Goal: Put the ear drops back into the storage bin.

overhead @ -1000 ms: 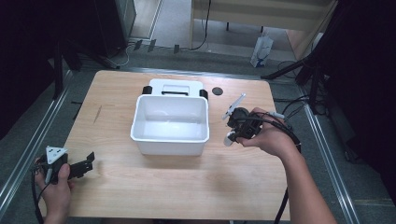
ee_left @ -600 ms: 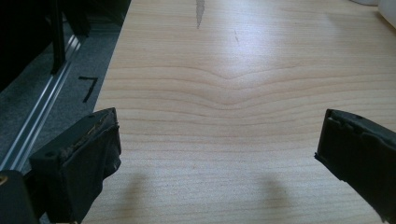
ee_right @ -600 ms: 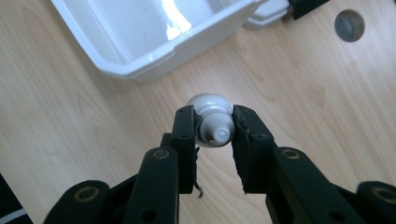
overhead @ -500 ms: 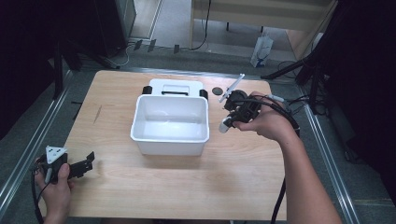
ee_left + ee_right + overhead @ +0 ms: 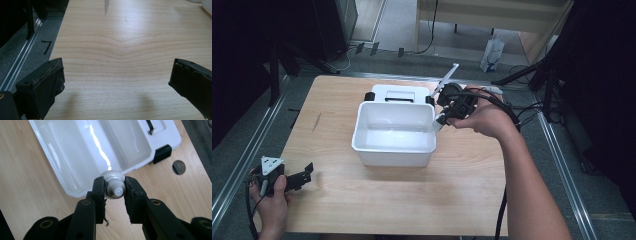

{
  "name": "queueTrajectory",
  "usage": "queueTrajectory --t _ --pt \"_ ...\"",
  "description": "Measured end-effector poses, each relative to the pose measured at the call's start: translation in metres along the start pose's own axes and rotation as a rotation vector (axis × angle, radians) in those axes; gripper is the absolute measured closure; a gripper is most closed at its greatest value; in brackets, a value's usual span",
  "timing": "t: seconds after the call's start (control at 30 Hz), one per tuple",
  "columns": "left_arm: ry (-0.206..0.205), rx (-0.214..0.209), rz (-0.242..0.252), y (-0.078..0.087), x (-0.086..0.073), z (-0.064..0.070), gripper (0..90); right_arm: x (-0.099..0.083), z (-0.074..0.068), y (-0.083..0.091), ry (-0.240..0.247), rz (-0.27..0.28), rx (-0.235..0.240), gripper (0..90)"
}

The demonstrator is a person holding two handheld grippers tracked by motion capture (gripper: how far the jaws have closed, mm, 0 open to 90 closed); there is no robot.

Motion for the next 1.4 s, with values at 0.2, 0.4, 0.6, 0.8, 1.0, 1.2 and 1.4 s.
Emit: queueTrajectory --t 0.2,0.4,0.6,0.8,1.0,1.2,1.4 --pt "0.000 -0.003 0.000 0.000 0.000 0.000 0.4 0.013 -0.013 -0.019 0.050 -0.021 0.017 72.1" --pt "0.002 -0.003 -0.001 0.000 0.000 0.000 0.4 0.012 -0.015 -0.037 0.065 -0.056 0.022 72.1" --pt "-0.001 -0.005 -0.004 -0.001 0.000 0.000 0.4 0.008 -0.018 -0.056 0.100 -0.083 0.033 72.1" --pt "-0.001 -0.005 -0.003 -0.001 0.000 0.000 0.5 0.002 -0.018 -0.072 0.143 -0.105 0.020 72.0" --pt "0.002 -0.010 -0.007 -0.001 0.000 0.000 0.4 -0.004 -0.019 -0.086 0.197 -0.120 0.031 72.0" --pt "-0.003 -0.015 -0.011 -0.002 0.000 0.001 0.5 -0.008 -0.021 -0.101 0.223 -0.150 0.015 72.1" --pt "0.001 -0.022 -0.017 -0.002 -0.001 0.000 0.4 -0.010 -0.023 -0.112 0.219 -0.180 0.038 72.1"
Point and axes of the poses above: each handheld gripper's, and its own axes: y roughly backward along the jaws, x roughly out of its top, z roughly to its right, the point moved 8 cm from there along -y, roughly forward along the jaws, and after that the axes turned 11 degrees about -y, right-handed, at the moved point
